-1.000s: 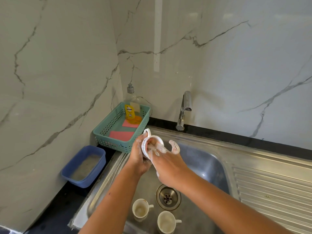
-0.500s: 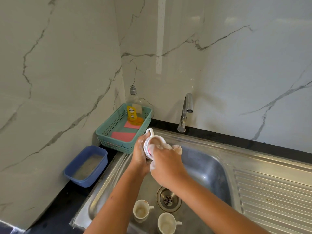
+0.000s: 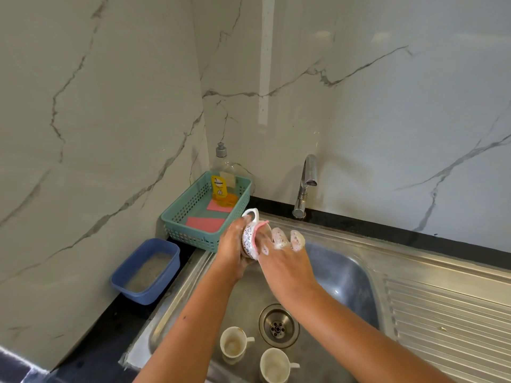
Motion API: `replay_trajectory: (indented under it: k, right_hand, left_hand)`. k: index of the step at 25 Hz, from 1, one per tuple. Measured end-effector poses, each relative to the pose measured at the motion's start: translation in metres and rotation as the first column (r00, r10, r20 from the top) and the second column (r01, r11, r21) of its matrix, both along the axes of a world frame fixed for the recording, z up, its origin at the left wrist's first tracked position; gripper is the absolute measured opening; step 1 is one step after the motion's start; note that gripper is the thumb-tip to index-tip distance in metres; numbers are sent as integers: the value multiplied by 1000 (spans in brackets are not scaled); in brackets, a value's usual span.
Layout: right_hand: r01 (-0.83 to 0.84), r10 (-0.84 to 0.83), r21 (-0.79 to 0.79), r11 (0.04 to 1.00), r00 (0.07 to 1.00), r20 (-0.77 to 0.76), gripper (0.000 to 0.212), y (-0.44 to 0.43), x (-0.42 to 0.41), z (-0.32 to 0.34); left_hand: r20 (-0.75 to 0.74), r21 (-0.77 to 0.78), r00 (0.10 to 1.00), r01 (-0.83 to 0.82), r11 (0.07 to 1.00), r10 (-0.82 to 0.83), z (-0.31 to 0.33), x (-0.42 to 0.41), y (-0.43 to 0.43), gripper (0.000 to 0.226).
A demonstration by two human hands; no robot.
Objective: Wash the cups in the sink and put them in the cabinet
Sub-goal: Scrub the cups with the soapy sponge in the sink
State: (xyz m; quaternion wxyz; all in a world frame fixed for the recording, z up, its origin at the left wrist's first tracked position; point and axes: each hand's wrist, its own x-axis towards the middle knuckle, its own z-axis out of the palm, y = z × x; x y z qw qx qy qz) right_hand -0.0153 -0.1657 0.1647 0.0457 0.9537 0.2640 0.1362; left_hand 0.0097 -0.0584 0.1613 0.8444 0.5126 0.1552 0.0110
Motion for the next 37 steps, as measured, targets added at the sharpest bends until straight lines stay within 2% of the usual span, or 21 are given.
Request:
replay_trajectory:
  k: [2,5,8,9,11,13,15,18,20,21,23,24,25,26,27,29,31,32,33,35,37]
  right_hand:
    - [54,-55,45,998,998,22,49,3,-3,8]
    - [33,19,304,952,986,-168,44,1,3,22]
    - [34,125,499,866,951,-282,53,-4,1,20]
    - [-34,165,461,887,955,-247,58,-9,0,19]
    - [-203,217,199,959,975,-50,58,-20,3,10]
    - [-183,177,67,981,981,83,47,-26,5,6]
    - [-83,69,131,988,991,111,41,-18,-2,7]
    - [50,-56,245,968,998,15,42,-3,-8,17]
    - [110,-74,313,943,990,-122,42,0,-6,25]
    - [162,-64,406,900,967,-245,40,3,-4,25]
    - [344,60,613,712,839,-540,41,14,-9,23]
    - [391,158,697,601,797,-583,46,20,-11,17]
    - [383,211,745,546,798,-565,52,24,-13,11]
    - [317,226,757,572,826,-516,58,25,-16,7]
    - [196,195,706,680,880,-432,64,23,-16,4]
    - [-132,183,419,898,980,-83,65,12,-9,-4]
    - [-200,176,109,974,966,191,47,7,-3,-11]
    - [-159,136,86,983,963,235,36,8,-3,-14]
    - [-131,100,112,985,965,244,28,11,-6,-11]
    - [-3,-23,221,975,994,111,30,23,-13,-1]
    - [121,-88,308,944,989,-119,35,29,-10,14]
  left_hand:
    - [21,20,1000,22,1000,-23,3,-1,-3,19]
    - [42,-28,997,61,998,-60,9,-9,-10,43]
    - [26,-152,999,35,988,-32,19,-8,-10,41]
    - [19,-150,999,30,988,-27,20,-6,-8,38]
    - [-6,-91,999,50,995,-51,19,-3,-6,31]
    - [-18,5,997,71,997,-71,16,-4,-5,26]
    - [22,75,997,78,994,-79,16,-6,-7,21]
    - [93,95,994,43,995,-51,15,-11,-12,17]
    - [125,51,992,-1,999,-5,12,-15,-10,19]
    - [134,23,991,-20,1000,17,7,-14,-8,24]
    - [123,-31,991,-54,998,58,4,-15,-2,35]
    - [106,-54,992,-65,996,70,3,-15,0,37]
    - [100,-62,992,-71,996,77,2,-14,3,38]
    - [87,-55,993,-75,996,79,4,-15,6,39]
    - [80,-37,994,-71,997,74,9,-17,9,37]
    - [53,33,998,-35,999,34,15,-17,19,27]
    - [55,155,998,-23,988,15,16,-14,25,15]
    - [74,205,997,-21,979,6,19,-13,25,15]
    - [92,243,996,-20,970,-3,19,-12,24,20]
    - [106,240,994,-26,970,1,19,-13,18,23]
    - [102,90,993,-71,993,62,15,-13,13,18]
